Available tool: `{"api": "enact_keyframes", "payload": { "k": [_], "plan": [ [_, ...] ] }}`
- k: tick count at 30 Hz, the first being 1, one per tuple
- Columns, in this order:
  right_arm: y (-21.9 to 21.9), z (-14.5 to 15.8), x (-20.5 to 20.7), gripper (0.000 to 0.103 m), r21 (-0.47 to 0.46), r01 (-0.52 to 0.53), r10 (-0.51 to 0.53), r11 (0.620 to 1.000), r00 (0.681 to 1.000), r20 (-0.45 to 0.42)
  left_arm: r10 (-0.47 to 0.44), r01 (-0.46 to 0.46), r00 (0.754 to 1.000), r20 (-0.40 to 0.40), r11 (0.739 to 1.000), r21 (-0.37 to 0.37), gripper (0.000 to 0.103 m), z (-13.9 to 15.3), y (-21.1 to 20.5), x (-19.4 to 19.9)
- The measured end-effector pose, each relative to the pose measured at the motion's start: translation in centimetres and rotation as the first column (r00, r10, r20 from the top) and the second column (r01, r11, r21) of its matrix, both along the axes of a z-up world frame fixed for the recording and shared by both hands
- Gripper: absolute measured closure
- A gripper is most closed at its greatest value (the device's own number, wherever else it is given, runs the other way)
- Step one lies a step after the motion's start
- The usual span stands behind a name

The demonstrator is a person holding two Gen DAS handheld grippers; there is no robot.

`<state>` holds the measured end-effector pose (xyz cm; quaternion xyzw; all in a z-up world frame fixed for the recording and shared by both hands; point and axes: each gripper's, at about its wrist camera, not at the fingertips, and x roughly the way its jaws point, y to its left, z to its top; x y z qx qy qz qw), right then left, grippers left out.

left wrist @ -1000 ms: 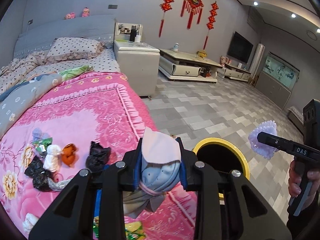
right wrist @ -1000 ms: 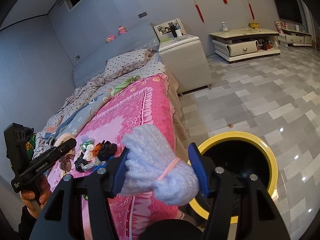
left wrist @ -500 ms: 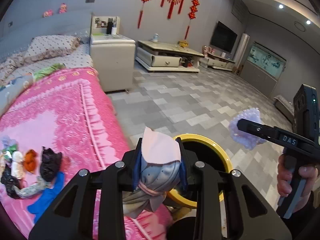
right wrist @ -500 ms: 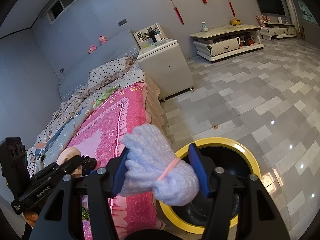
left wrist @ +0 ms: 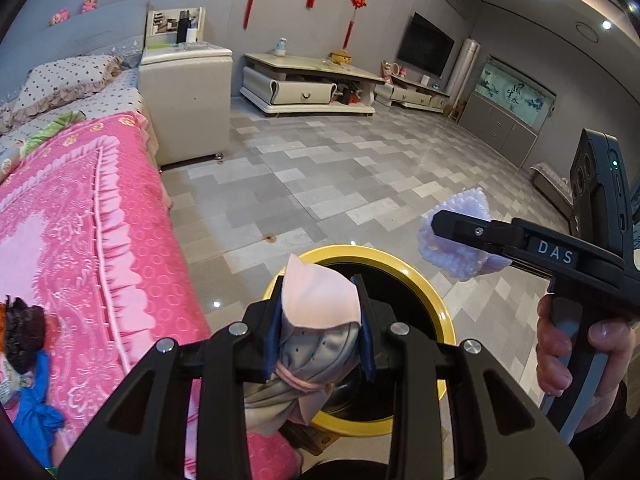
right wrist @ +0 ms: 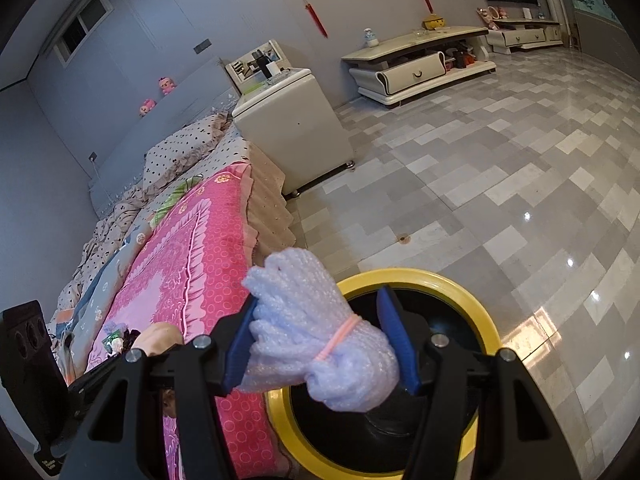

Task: Collect trash
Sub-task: 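Open the left tool over the bin while the right tool releases the mesh bundle, then move both tools back over the bedspread toward the tissue bundle and green wrapper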

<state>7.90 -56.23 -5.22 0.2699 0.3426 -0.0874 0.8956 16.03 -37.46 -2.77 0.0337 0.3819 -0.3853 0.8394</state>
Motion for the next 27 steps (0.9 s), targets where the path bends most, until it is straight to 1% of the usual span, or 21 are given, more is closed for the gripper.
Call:
{"api": "enact_keyframes", "payload": {
  "k": [3,6,9,12,14,18,20,25,26,27],
  "plan": [
    [-0.9,-1.0,0.5,0.047,0.016,0.019,-0.018,1.000,1.000,-0.018,-0.017,0.017,0.999,-0.030,1.000,-0.001,0.074,-1.4,-1.4,0.2],
    [-1.8,-2.0,0.7,0.047,0.033,0.038,-0.037,0.999,0.999,-0.039,-0.036,0.035,0.998,-0.047,0.999,-0.005,0.074,-2.2,-2.3,0.1],
    [-2.7,-2.9,0.8,0.046,0.052,0.057,-0.054,0.997,0.997,-0.056,-0.049,0.049,0.997,-0.055,0.999,-0.010,0.070,-2.6,-2.8,0.2],
    [-3.3,-3.2,0.6,0.045,0.066,0.071,-0.067,0.995,0.996,-0.055,-0.057,0.057,0.997,-0.052,0.998,-0.008,0.065,-2.8,-2.9,0.2],
    [-3.5,-3.3,0.4,0.042,0.062,0.082,-0.079,0.995,0.995,-0.057,-0.054,0.053,0.997,-0.050,0.999,-0.012,0.057,-2.7,-2.7,0.2],
    [-3.7,-3.3,-0.1,0.037,0.048,0.109,-0.105,0.993,0.992,-0.070,-0.054,0.052,0.997,-0.060,0.998,-0.037,0.049,-2.4,-1.8,-0.1],
    [-3.7,-3.3,-0.4,0.033,0.041,0.118,-0.115,0.992,0.990,-0.077,-0.044,0.042,0.998,-0.052,0.998,-0.037,0.042,-2.1,-1.3,-0.4],
    [-3.2,-3.0,-1.0,0.030,0.028,0.125,-0.122,0.992,0.989,-0.082,-0.007,0.006,0.999,-0.032,0.999,-0.047,0.033,-1.2,1.0,-0.7],
    [-3.0,-2.9,-1.1,0.026,0.024,0.125,-0.123,0.992,0.989,-0.082,0.003,-0.005,1.000,-0.024,0.999,-0.048,0.030,-1.0,1.5,-0.6],
    [-2.8,-2.8,-1.2,0.025,0.017,0.126,-0.125,0.992,0.989,-0.082,0.014,-0.015,1.000,-0.015,0.999,-0.047,0.029,-0.8,2.1,-0.7]
  ]
}}
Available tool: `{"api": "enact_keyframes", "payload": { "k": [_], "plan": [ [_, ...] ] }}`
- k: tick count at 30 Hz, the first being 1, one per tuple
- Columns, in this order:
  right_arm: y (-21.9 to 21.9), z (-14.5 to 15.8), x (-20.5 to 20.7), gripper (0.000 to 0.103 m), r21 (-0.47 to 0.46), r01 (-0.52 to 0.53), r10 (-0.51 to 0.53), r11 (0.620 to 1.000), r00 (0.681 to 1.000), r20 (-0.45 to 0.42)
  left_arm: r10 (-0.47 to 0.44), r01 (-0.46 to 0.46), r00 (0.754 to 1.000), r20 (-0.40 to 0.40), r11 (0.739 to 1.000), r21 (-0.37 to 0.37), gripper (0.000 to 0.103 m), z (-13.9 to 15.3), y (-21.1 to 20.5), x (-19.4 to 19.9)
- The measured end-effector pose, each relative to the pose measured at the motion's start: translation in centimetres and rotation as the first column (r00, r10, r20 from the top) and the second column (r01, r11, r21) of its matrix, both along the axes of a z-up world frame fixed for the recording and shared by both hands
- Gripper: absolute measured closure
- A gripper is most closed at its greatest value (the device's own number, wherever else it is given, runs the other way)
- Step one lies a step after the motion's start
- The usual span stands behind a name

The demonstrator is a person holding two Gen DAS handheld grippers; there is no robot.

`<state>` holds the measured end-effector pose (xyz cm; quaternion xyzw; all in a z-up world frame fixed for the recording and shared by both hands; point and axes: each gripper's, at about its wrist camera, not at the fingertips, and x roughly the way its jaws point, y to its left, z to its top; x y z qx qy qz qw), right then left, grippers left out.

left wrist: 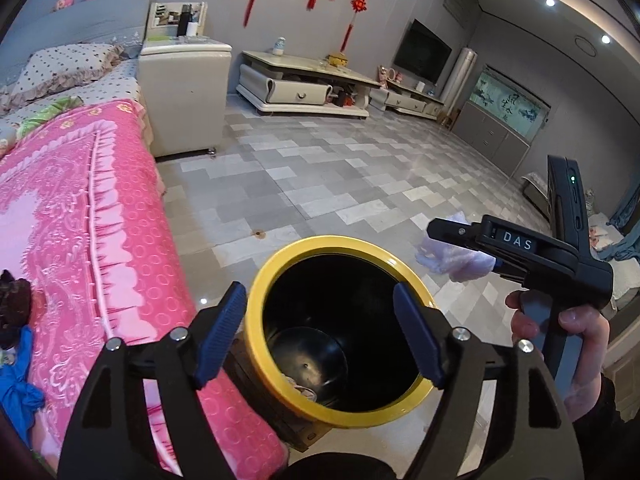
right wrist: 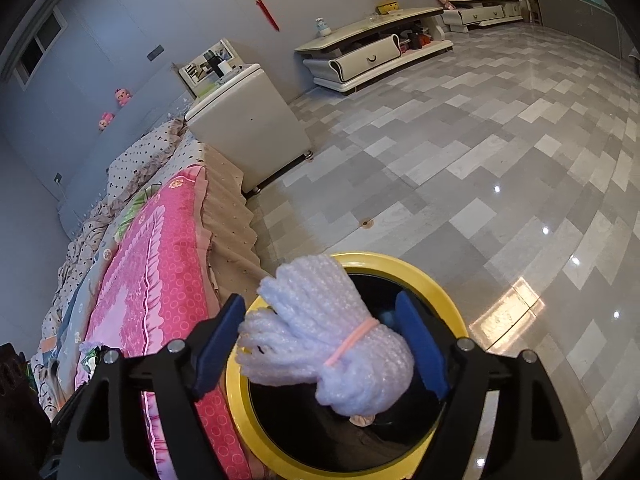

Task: Collect trash
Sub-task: 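Move both tools back over the bedspread toward the tissue bundle and green wrapper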

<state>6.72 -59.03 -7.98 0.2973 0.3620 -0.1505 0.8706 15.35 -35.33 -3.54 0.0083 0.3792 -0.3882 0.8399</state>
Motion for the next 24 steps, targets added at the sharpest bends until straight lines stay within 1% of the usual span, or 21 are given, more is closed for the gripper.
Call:
{"api": "enact_keyframes", "payload": {
  "k": [4,7,9,13,18,20,24],
  "plan": [
    [0.9,0.5,-0.2,0.023,-0.014,-0.004,0.004,1.000,1.000,-0.003,0.056,-0.056,0.998,0.040,0.998,-0.009,0.021,1.2,3.1,0.0],
    [1.9,1.2,-0.3,0.023,-0.026,-0.016,0.016,1.000,1.000,0.001,0.099,-0.098,0.994,0.054,0.995,-0.021,0.021,2.2,6.2,0.1],
    [2.9,1.9,-0.3,0.023,-0.033,-0.034,0.034,0.999,0.999,0.015,0.131,-0.130,0.988,0.080,0.991,-0.019,0.020,2.8,8.3,-0.1],
    [5.7,4.0,-0.3,0.023,-0.059,-0.091,0.094,0.994,0.994,0.051,0.196,-0.195,0.973,0.122,0.981,-0.021,0.019,4.4,12.9,-0.5],
    [10.2,6.9,0.2,0.023,-0.093,-0.183,0.192,0.979,0.976,0.100,0.272,-0.273,0.947,0.170,0.962,-0.019,0.017,6.1,18.5,-1.3],
    [12.1,7.9,0.4,0.023,-0.106,-0.220,0.232,0.970,0.966,0.116,0.300,-0.301,0.937,0.179,0.953,-0.022,0.015,6.6,20.5,-1.6],
    [15.7,9.6,0.7,0.023,-0.131,-0.291,0.308,0.948,0.941,0.141,0.350,-0.353,0.918,0.188,0.935,-0.015,0.014,7.5,24.7,-2.3]
  ]
}}
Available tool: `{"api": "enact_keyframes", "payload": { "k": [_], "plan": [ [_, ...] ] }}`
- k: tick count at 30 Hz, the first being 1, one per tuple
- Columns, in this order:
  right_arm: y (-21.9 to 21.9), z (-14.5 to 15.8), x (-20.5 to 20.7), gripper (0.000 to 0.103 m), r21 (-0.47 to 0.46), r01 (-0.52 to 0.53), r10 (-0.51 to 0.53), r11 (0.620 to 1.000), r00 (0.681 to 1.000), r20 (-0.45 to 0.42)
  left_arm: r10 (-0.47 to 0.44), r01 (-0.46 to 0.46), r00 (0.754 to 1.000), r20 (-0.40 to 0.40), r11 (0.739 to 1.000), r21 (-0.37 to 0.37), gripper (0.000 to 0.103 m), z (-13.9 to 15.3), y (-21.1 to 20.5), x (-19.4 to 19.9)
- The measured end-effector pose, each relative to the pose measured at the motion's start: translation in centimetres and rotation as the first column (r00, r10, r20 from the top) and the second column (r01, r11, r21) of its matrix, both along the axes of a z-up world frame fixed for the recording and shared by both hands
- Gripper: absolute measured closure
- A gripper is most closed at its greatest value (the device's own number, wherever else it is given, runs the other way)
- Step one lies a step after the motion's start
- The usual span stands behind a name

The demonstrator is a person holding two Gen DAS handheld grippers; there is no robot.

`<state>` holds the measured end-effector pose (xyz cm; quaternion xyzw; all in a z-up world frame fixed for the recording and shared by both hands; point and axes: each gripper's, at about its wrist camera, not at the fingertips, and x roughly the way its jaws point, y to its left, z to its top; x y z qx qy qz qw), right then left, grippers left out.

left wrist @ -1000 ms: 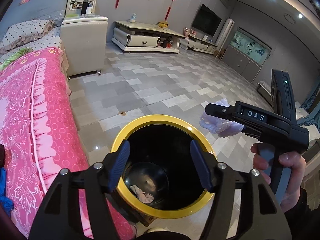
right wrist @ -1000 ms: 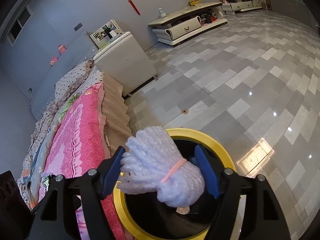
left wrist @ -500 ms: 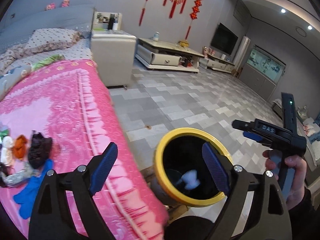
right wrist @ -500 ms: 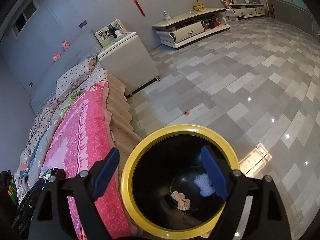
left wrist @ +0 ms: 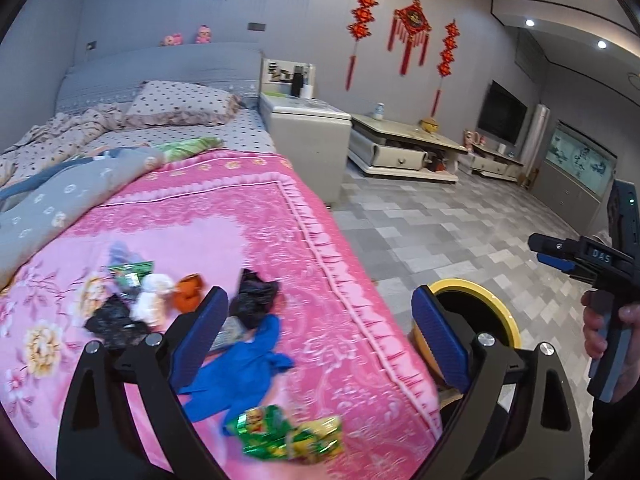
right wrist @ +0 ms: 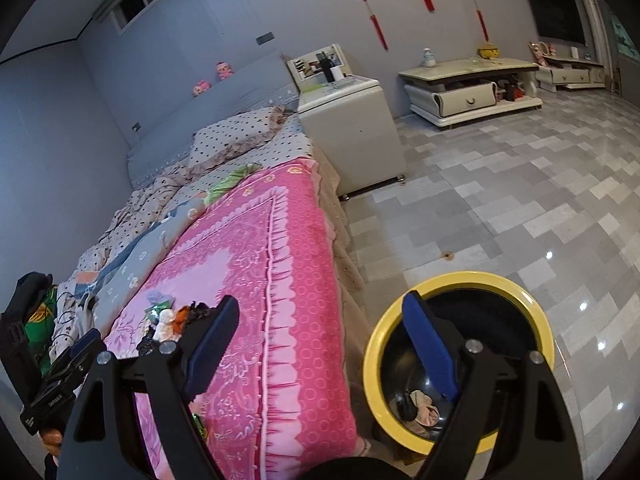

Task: Collect trash
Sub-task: 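Move both tools back over the bedspread toward the tissue bundle and green wrapper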

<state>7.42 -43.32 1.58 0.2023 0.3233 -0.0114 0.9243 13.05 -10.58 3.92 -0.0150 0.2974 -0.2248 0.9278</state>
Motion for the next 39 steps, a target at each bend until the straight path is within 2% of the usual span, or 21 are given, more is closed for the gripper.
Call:
{"api": "enact_keyframes", "payload": {
  "k": [10,18,23,30,39],
  "plan": [
    [9.4,1.1,0.5,0.022,-0.062,-0.203,0.204,0.977,0.979,0.007,0.138,-0.136,0.990,-0.002,0.982,0.130,0.013,-0.9,9.8,-1.9],
    [16.4,-1.0,0.7,0.022,-0.130,-0.355,0.349,0.926,0.935,-0.065,0.219,-0.201,0.974,-0.056,0.952,0.230,0.013,-4.0,15.8,-2.2],
    [19.2,-3.0,0.8,0.022,-0.150,-0.427,0.412,0.892,0.903,-0.121,0.249,-0.215,0.964,-0.097,0.938,0.273,0.013,-6.3,19.0,-2.1],
    [22.6,-5.7,1.1,0.022,-0.189,-0.502,0.467,0.844,0.861,-0.199,0.247,-0.192,0.954,-0.167,0.937,0.291,0.013,-9.3,20.9,-1.6],
    [25.1,-9.0,1.8,0.022,-0.215,-0.575,0.511,0.789,0.810,-0.288,0.201,-0.126,0.947,-0.250,0.949,0.288,0.013,-11.7,20.6,-0.2]
  ]
}}
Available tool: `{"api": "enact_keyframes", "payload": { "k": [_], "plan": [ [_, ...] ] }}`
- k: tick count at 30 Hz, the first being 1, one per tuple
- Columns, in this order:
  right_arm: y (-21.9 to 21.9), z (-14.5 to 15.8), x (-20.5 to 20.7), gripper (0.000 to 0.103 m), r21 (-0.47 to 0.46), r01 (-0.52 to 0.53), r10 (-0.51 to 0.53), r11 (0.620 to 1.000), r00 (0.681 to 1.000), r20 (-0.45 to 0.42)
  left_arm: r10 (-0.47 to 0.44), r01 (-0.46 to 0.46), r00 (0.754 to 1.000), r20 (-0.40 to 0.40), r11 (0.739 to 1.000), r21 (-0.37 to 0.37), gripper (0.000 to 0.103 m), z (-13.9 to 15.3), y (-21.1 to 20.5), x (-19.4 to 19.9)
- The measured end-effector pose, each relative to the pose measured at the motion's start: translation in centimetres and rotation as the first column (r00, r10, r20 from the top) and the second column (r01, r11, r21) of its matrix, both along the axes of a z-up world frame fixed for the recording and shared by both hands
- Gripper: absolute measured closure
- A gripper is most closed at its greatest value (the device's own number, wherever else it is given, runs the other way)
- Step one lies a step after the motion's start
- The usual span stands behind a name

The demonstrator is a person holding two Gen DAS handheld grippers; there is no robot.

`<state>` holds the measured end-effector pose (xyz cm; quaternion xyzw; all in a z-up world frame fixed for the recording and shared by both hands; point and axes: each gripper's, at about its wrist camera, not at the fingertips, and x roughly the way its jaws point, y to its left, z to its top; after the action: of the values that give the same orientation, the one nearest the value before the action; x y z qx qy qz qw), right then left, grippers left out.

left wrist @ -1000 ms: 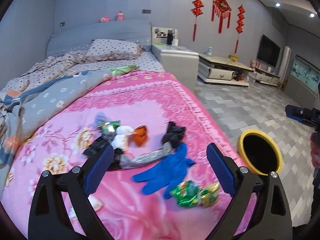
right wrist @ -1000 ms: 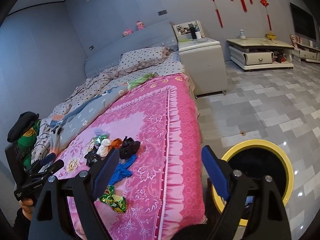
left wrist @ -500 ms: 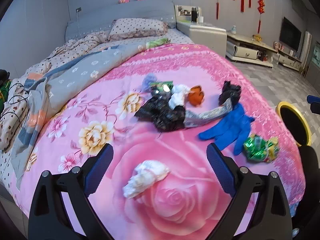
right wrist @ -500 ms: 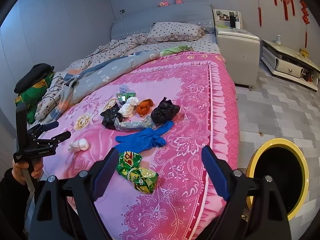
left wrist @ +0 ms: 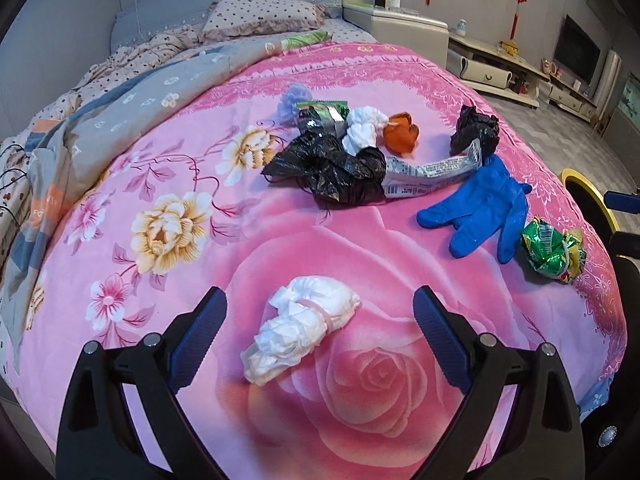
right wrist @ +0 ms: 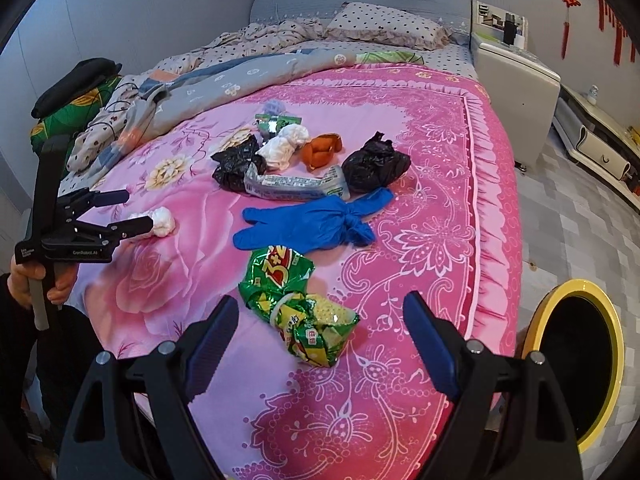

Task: Collect trash
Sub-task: 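Grasp the white tissue bundle with the left tool while the right tool grasps the green wrapper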

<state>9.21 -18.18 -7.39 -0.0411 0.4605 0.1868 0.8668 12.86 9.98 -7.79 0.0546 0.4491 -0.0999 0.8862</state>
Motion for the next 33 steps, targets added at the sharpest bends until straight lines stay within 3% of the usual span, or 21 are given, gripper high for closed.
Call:
{"api": "enact_keyframes", "payload": {
  "k": [13,17,20,27,29,33],
  "plan": [
    [2.5,-3.2,1.2,0.022,-0.102,-0.077,0.074,0.992,0.997,-0.033,-0.085,0.085,0.992,-0.093,0.996,0.004,0.013,-2.4,0.4,2.0],
    [3.0,-4.0,1.7,0.023,-0.120,-0.087,0.083,0.989,0.996,-0.042,-0.108,0.109,0.989,-0.101,0.994,0.000,0.024,-3.0,0.2,2.3],
    [3.4,-4.6,1.9,0.030,-0.132,-0.101,0.095,0.986,0.994,-0.049,-0.129,0.131,0.985,-0.116,0.991,0.005,0.036,-3.6,-0.2,2.6],
    [3.5,-6.1,2.7,0.047,-0.136,-0.106,0.094,0.985,0.991,-0.091,-0.157,0.161,0.979,-0.131,0.987,0.016,0.045,-4.6,-1.0,3.4],
    [3.5,-6.5,2.8,0.061,-0.128,-0.111,0.097,0.986,0.989,-0.111,-0.157,0.160,0.980,-0.125,0.987,0.014,0.054,-4.6,-1.1,3.6],
    [3.4,-6.6,2.8,0.063,-0.106,-0.117,0.104,0.987,0.987,-0.120,-0.173,0.176,0.978,-0.119,0.984,0.021,0.060,-4.6,-1.4,3.5]
  ]
}}
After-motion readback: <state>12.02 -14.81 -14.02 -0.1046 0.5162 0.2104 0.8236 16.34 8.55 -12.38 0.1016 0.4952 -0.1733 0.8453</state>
